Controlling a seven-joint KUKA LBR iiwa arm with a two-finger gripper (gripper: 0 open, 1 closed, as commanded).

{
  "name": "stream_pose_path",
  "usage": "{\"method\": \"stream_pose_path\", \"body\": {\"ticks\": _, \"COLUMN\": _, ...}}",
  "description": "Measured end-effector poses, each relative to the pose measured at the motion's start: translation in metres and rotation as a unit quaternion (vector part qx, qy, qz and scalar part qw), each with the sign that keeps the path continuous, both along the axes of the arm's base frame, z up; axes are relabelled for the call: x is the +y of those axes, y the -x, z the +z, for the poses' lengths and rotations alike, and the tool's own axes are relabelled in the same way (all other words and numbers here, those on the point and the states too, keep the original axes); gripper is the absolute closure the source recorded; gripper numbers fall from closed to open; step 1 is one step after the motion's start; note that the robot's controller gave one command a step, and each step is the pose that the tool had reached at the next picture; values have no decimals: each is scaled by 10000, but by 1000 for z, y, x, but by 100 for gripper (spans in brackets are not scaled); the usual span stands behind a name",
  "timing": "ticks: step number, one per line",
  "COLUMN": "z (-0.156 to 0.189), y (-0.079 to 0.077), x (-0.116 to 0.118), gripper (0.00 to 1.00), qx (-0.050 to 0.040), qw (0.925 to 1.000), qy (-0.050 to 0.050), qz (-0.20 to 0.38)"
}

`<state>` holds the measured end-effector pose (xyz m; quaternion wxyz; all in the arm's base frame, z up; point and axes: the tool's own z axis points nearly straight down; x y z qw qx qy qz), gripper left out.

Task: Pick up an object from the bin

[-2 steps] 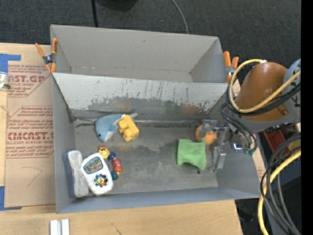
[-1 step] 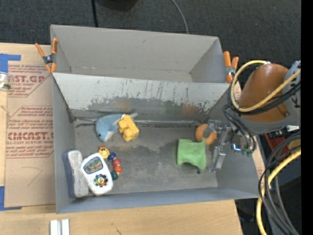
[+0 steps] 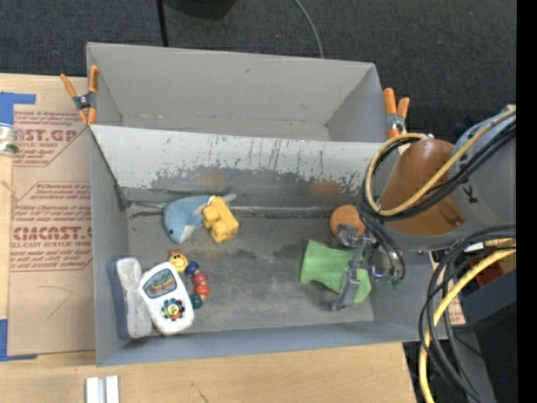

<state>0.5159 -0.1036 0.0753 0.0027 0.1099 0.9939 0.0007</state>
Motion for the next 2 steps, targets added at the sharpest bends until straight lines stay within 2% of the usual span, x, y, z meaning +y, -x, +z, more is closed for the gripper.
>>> {"method": "stream_pose_path", "body": {"ticks": 1, "z": -26, "y": -3, "x": 0, "gripper": 100, "qx": -61, "qw": 9994, "qy": 12, "qz": -334}}
{"method": "stream_pose_path", "body": {"ticks": 2, "z": -25, "y": -2, "x": 0, "gripper": 100, "qx": -60, "qw": 9993, "qy": 14, "qz": -377}}
